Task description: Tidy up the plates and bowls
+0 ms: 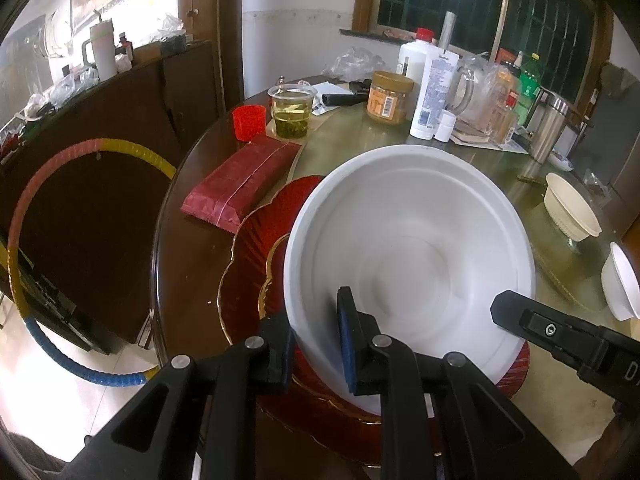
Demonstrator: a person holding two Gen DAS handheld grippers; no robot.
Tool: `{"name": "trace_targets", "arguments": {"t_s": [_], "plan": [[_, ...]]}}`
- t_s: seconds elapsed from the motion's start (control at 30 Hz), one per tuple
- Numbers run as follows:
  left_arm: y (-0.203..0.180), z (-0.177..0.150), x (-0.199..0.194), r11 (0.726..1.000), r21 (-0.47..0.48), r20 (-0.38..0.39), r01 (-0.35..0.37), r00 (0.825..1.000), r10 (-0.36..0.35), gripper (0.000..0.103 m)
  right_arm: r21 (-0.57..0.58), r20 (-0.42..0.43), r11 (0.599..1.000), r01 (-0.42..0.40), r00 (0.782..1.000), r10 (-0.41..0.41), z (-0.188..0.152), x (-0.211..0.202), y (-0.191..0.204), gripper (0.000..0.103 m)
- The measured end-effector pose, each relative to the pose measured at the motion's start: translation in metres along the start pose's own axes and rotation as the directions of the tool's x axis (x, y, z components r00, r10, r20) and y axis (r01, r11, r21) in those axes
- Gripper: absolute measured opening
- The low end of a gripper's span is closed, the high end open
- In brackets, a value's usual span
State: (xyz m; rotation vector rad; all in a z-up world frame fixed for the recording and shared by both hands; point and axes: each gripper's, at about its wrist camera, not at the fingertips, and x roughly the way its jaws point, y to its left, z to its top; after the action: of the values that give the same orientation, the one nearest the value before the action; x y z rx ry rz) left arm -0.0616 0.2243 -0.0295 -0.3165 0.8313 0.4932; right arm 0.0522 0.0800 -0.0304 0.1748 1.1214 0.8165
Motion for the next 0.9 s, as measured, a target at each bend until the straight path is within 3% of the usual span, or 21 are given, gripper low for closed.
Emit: {"name": "trace_targets", "arguments": {"t_s": [0.9], "plan": [[-0.0020,-0.0010,0.0061,1.000,0.010,-0.011,-0.018,1.000,0.018,0.019,0.006,-0.022,1.000,0.013,1.000,-0.013,0.0003,0.0066,-0.0027,0.009]]}}
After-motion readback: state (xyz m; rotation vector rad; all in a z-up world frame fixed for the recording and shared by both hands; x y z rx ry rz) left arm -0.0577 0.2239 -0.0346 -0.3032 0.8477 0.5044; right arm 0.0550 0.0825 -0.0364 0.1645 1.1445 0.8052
